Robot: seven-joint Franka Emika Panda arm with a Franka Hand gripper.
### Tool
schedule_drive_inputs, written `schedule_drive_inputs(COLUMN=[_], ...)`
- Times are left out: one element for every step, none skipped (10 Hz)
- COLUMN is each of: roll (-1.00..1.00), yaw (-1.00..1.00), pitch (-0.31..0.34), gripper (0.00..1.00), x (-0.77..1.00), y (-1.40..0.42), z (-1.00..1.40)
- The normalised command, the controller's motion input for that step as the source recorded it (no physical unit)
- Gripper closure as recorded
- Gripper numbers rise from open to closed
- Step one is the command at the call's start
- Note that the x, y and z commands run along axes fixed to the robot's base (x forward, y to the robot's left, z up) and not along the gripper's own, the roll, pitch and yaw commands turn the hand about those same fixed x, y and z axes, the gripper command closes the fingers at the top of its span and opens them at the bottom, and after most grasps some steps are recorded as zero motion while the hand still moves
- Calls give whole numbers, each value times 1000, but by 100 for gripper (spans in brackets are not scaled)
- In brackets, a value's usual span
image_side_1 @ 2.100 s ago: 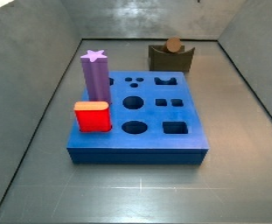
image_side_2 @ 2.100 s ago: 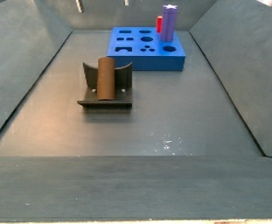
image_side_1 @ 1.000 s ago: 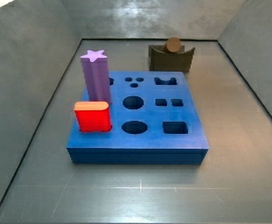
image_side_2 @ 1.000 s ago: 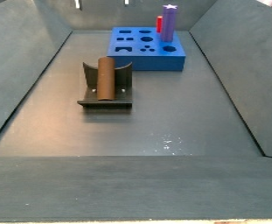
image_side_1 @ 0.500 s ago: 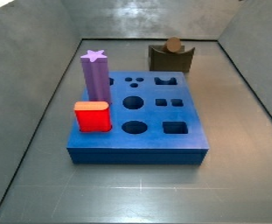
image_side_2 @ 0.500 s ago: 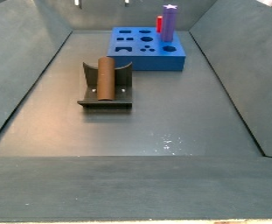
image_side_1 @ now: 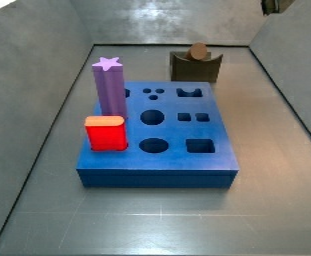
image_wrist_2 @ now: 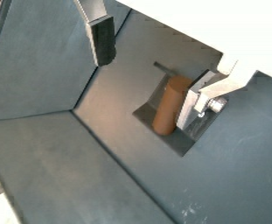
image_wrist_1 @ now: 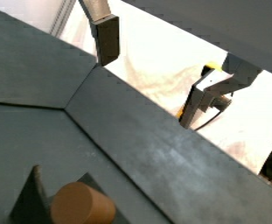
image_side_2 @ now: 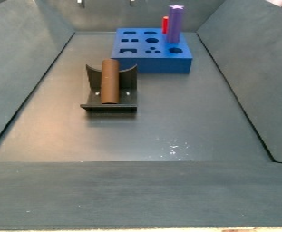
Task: Pick up the round object. Move up. Place the round object on the fixture. Regrasp the round object. Move to above the board. Insert the round object.
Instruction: Regrasp the round object.
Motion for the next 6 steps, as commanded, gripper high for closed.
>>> schedule_drive_inputs(roll=[627, 466, 336, 382, 356, 317], yaw=[168, 189, 208, 205, 214, 217], pitch=[206, 181, 135, 229, 178, 121], gripper=[0, 0, 0, 0, 0, 0], x=[96, 95, 89, 35, 39, 50], y=[-50, -43, -41, 70, 69, 61], z=[-23, -16, -15, -1000, -1000, -1000])
